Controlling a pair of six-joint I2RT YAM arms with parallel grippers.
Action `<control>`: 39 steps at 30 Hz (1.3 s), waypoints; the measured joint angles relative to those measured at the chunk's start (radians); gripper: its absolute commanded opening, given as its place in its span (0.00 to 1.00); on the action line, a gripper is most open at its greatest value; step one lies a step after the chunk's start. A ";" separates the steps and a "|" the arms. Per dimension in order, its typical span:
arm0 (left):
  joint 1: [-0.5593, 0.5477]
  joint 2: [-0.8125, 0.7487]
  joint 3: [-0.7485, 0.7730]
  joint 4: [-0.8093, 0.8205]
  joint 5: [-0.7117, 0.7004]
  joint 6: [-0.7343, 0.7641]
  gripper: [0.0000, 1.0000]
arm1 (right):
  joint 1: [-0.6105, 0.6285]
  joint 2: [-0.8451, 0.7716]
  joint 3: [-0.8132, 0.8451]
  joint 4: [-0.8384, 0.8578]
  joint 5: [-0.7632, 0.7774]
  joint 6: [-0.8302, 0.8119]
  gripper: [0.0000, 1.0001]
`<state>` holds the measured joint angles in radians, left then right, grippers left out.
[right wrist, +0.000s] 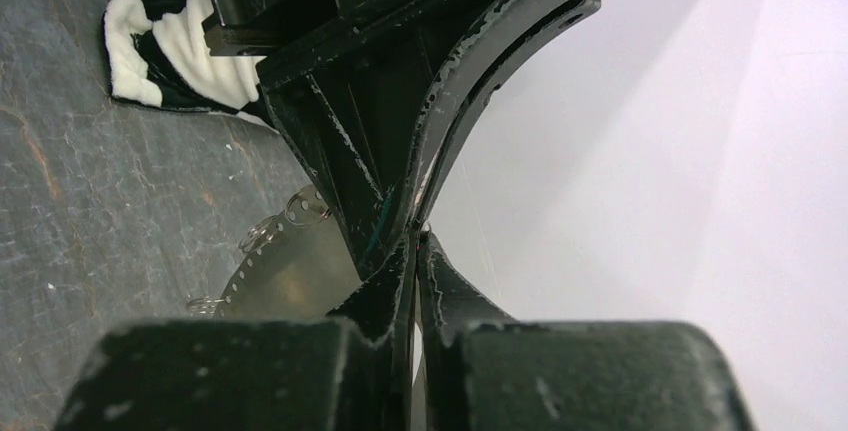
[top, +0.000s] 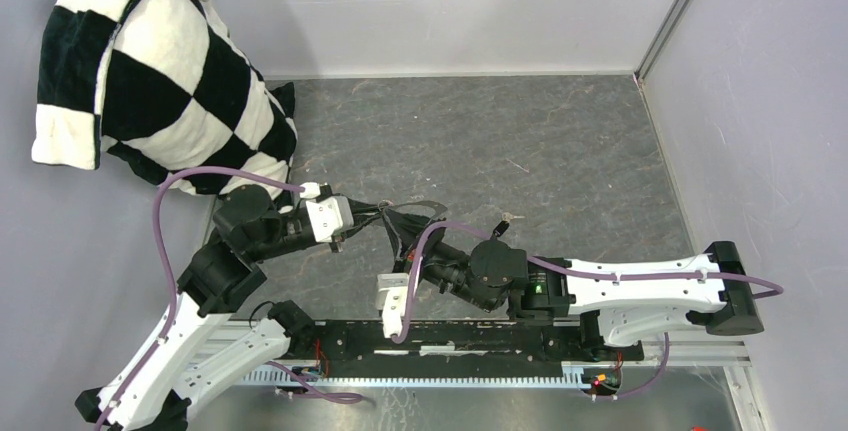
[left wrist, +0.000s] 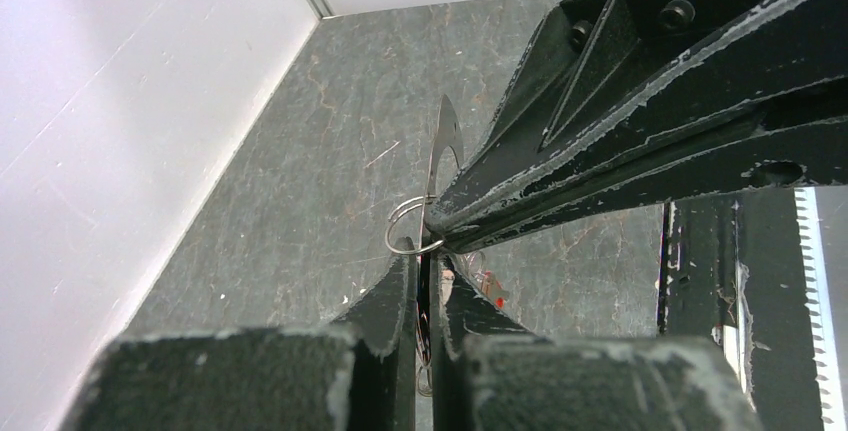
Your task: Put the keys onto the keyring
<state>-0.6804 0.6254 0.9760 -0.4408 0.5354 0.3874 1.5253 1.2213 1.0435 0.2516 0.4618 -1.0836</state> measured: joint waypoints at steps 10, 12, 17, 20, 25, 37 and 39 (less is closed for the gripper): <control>0.000 -0.006 0.001 -0.001 0.002 0.003 0.08 | 0.000 0.001 0.000 0.024 0.004 0.055 0.00; 0.000 -0.014 0.001 -0.006 0.002 0.010 0.09 | 0.000 0.001 0.004 0.027 0.008 0.103 0.00; 0.000 -0.025 0.001 0.001 0.002 0.011 0.13 | 0.000 -0.005 -0.026 0.127 0.031 0.222 0.00; 0.000 -0.017 0.001 0.001 0.014 0.002 0.32 | 0.000 -0.026 -0.112 0.262 0.048 0.262 0.00; 0.000 -0.003 0.032 0.005 0.100 -0.031 0.54 | -0.055 -0.039 -0.206 0.362 0.071 0.359 0.00; 0.000 -0.018 0.188 -0.074 0.142 0.063 0.49 | -0.313 -0.216 -0.246 0.368 -0.309 0.765 0.00; 0.000 -0.020 0.190 -0.080 0.103 0.107 0.46 | -0.336 -0.219 -0.246 0.365 -0.394 0.819 0.00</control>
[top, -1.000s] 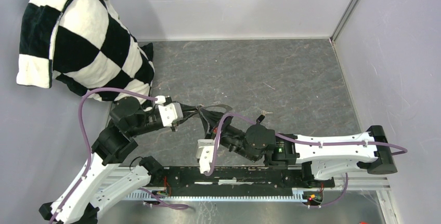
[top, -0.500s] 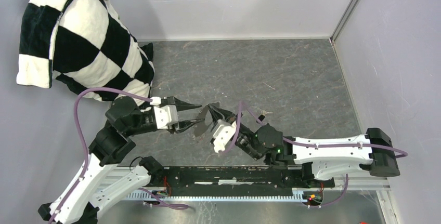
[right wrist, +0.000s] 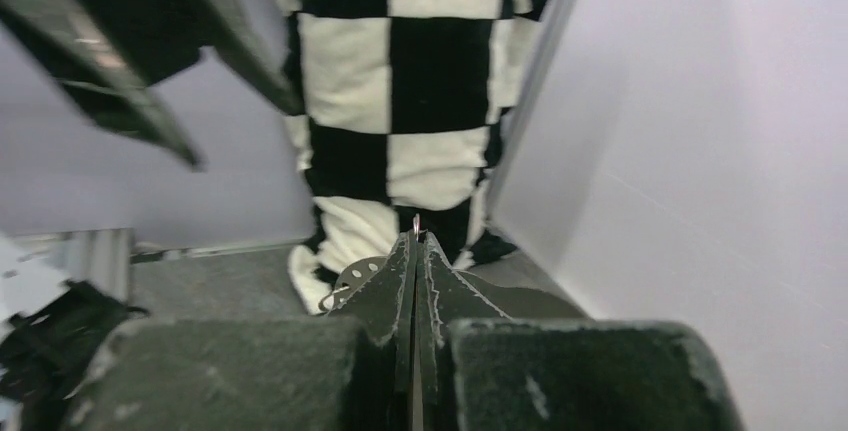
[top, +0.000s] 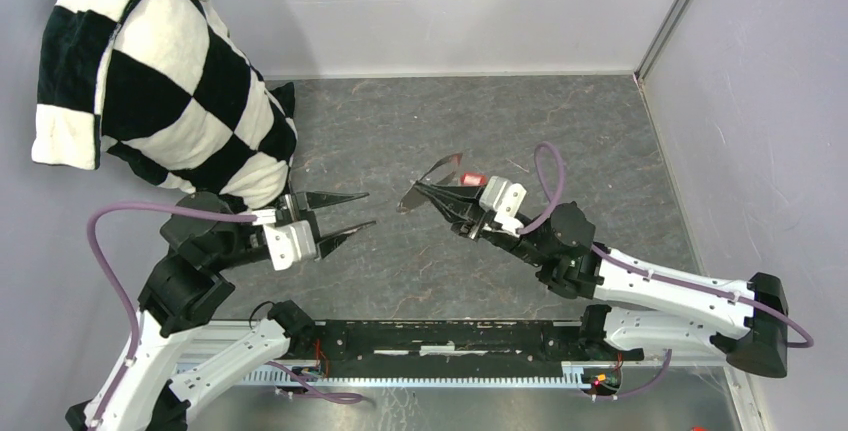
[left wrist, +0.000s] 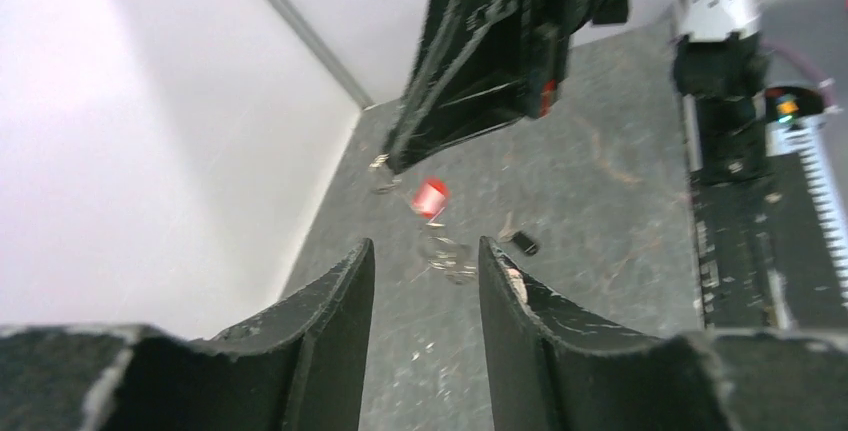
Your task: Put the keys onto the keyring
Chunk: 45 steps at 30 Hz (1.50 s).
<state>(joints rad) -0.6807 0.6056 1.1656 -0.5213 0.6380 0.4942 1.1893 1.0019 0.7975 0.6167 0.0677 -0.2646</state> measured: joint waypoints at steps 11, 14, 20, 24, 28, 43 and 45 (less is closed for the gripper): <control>0.000 0.063 0.025 -0.136 0.026 0.089 0.39 | -0.063 0.048 0.015 -0.041 -0.388 0.229 0.00; 0.000 0.087 0.037 -0.196 0.069 0.104 0.39 | -0.080 0.055 0.015 -0.026 -0.442 0.279 0.00; 0.000 0.063 0.014 -0.232 0.079 0.115 0.37 | -0.103 0.081 0.016 0.026 -0.527 0.366 0.00; 0.000 0.046 -0.005 -0.209 0.079 0.098 0.37 | -0.109 0.105 0.019 0.042 -0.561 0.403 0.00; 0.000 0.046 -0.023 -0.181 0.079 0.063 0.36 | -0.112 0.113 0.019 0.053 -0.573 0.422 0.00; 0.000 0.046 -0.047 -0.146 0.079 -0.016 0.08 | -0.113 0.152 0.040 0.063 -0.627 0.449 0.00; 0.000 0.046 -0.047 -0.145 0.080 -0.020 0.02 | -0.116 0.156 0.043 0.064 -0.628 0.449 0.00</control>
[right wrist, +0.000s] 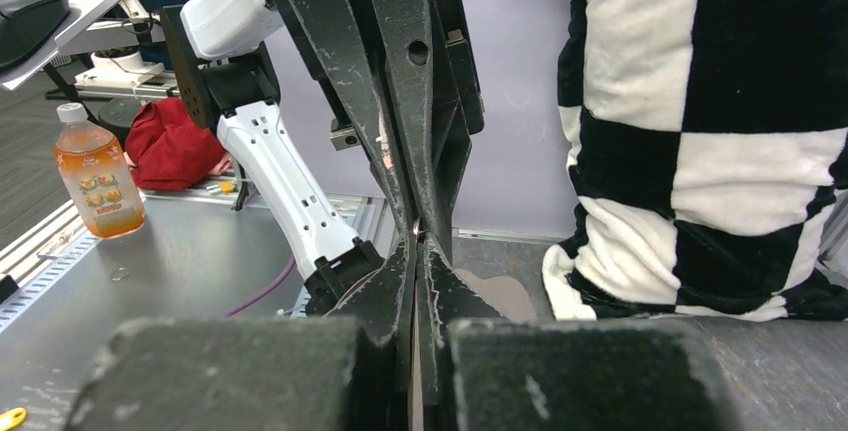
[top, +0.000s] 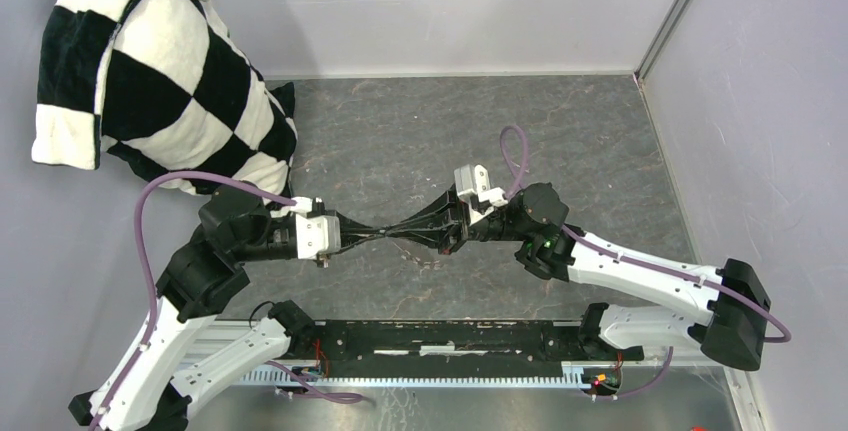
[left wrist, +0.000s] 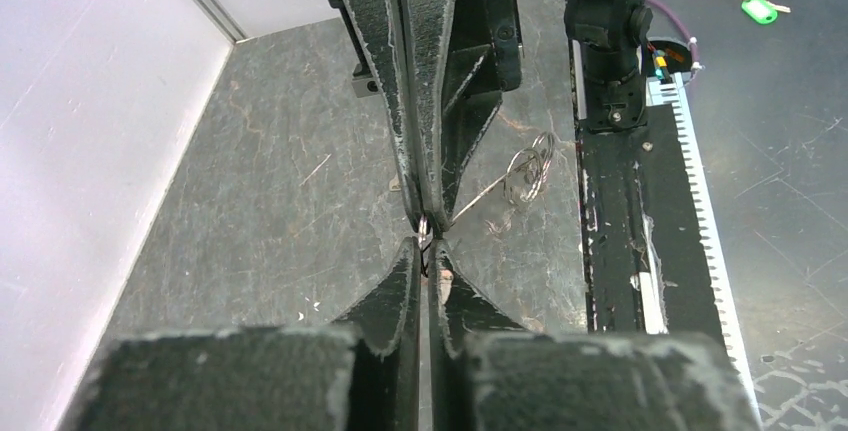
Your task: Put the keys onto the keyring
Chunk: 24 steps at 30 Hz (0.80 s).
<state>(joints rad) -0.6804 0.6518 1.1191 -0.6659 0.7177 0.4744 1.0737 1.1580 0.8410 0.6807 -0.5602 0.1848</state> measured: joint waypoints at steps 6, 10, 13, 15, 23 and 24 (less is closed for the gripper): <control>0.000 0.000 0.000 -0.002 -0.004 0.000 0.02 | -0.005 0.002 0.016 -0.029 -0.016 -0.002 0.31; 0.000 0.003 0.000 -0.028 -0.010 0.010 0.02 | -0.016 -0.008 0.061 -0.104 -0.024 -0.029 0.46; 0.000 0.005 0.000 -0.051 -0.009 0.018 0.02 | -0.030 -0.047 0.092 -0.195 -0.024 -0.069 0.50; 0.000 0.005 0.000 -0.061 -0.008 0.024 0.02 | -0.042 -0.078 0.108 -0.252 -0.023 -0.098 0.52; 0.000 0.031 0.000 -0.077 -0.020 0.040 0.02 | -0.053 -0.163 0.154 -0.461 0.053 -0.197 0.66; 0.000 0.035 0.000 -0.076 -0.022 0.039 0.02 | -0.053 -0.165 0.153 -0.476 0.064 -0.201 0.66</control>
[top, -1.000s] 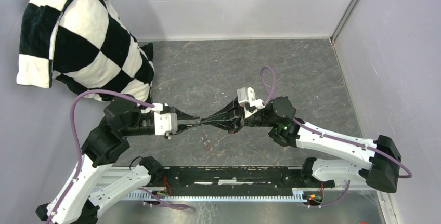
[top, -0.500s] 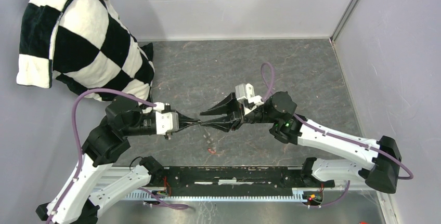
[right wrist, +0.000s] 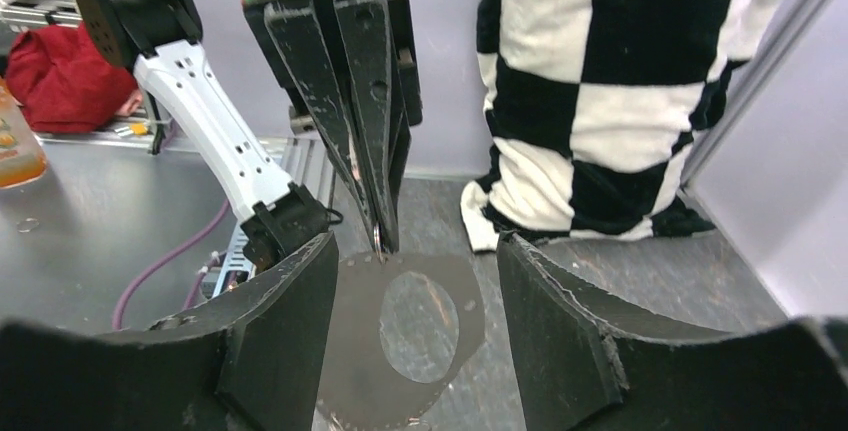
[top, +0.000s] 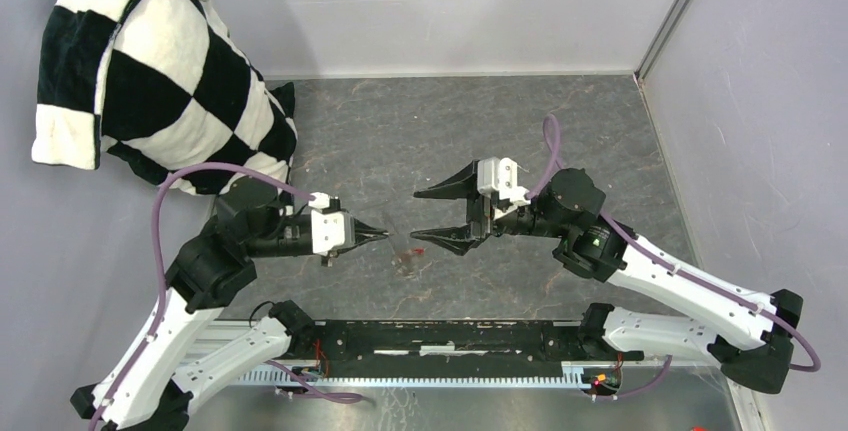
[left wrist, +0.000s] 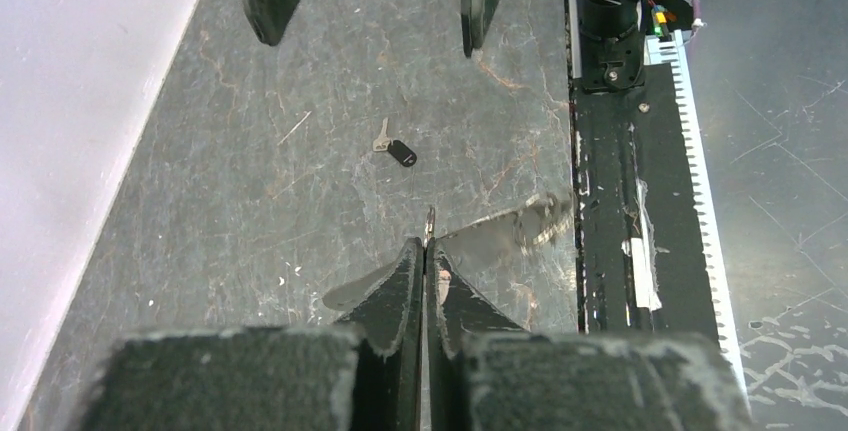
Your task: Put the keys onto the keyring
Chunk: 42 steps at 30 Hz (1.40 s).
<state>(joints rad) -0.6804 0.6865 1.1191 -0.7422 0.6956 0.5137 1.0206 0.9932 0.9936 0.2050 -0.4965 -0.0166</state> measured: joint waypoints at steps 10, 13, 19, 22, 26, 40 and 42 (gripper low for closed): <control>0.000 0.077 0.000 0.016 -0.168 -0.108 0.02 | -0.001 -0.003 -0.016 -0.096 0.110 -0.012 0.67; 0.000 0.108 0.000 0.016 -0.240 -0.155 0.02 | 0.000 0.029 -0.016 -0.095 0.142 -0.010 0.65; 0.000 0.137 0.000 0.000 -0.256 -0.168 0.02 | 0.000 0.111 -0.016 -0.103 0.163 -0.038 0.43; 0.000 0.119 0.000 -0.023 -0.210 -0.130 0.02 | 0.000 0.123 0.001 -0.126 0.135 -0.071 0.38; 0.000 0.118 0.011 -0.069 -0.159 -0.082 0.02 | 0.000 0.176 0.107 -0.192 0.066 -0.112 0.39; 0.000 0.148 0.040 -0.148 -0.112 0.003 0.02 | 0.000 0.289 0.246 -0.418 -0.072 -0.176 0.39; 0.000 0.148 0.043 -0.150 -0.112 0.011 0.02 | 0.000 0.304 0.264 -0.441 -0.072 -0.177 0.37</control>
<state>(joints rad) -0.6804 0.8349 1.1625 -0.8917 0.5835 0.5243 1.0210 1.2968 1.2575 -0.2359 -0.5690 -0.1932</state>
